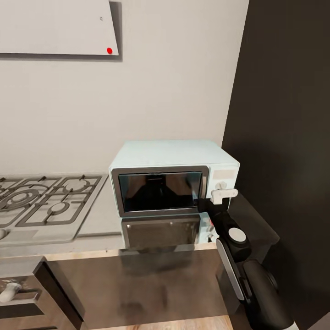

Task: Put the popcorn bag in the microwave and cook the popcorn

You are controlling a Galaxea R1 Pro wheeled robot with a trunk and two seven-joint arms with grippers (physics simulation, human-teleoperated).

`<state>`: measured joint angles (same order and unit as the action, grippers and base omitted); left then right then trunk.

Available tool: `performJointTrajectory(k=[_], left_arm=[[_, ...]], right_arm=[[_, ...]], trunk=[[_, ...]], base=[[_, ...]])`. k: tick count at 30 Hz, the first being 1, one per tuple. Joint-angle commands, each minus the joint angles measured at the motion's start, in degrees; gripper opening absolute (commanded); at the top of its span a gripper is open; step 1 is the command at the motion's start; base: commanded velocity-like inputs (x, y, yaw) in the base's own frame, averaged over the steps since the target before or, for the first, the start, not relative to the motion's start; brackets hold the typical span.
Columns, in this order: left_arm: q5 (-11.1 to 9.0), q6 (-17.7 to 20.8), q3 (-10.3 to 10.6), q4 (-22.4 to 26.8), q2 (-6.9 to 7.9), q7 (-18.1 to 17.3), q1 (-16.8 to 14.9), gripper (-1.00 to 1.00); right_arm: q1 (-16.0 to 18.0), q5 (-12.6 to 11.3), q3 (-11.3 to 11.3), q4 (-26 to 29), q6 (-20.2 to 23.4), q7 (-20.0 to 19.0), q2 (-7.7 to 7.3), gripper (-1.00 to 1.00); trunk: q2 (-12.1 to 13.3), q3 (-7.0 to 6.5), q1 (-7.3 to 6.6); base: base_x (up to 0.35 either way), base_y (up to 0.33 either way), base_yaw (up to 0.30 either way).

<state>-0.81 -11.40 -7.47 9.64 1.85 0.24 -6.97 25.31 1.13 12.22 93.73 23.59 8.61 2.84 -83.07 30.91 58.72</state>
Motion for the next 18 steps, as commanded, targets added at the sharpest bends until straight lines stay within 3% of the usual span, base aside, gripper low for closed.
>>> performJointTrajectory(k=[1, 6, 7, 18], left_arm=[[-0.1, -0.2, -0.1, -0.1, -0.01, 0.0, 0.0, 1.0], [-0.1, -0.2, -0.1, -0.1, -0.01, 0.0, 0.0, 1.0], [-0.1, -0.2, -0.1, -0.1, -0.01, 0.0, 0.0, 1.0], [-0.1, -0.2, -0.1, -0.1, -0.01, 0.0, -0.1, 1.0]], right_arm=[[2.0, 0.1, 0.1, -2.4, 0.4, 0.4, -0.03, 1.0], [2.0, 0.1, 0.1, -2.3, 0.4, 0.4, -0.03, 1.0], [2.0, 0.1, 0.1, -2.3, 0.4, 0.4, -0.03, -1.0], [2.1, 0.1, 0.0, -2.3, 0.4, 0.4, -0.03, -1.0]], trunk=[[0.0, 0.05, 0.01], [0.0, 0.05, 0.01], [0.0, 0.05, 0.01], [0.0, 0.05, 0.01]], base=[[0.007, 0.0, 0.0], [0.001, 0.0, 0.0], [0.0, 0.0, 0.0], [0.0, 0.0, 0.0]])
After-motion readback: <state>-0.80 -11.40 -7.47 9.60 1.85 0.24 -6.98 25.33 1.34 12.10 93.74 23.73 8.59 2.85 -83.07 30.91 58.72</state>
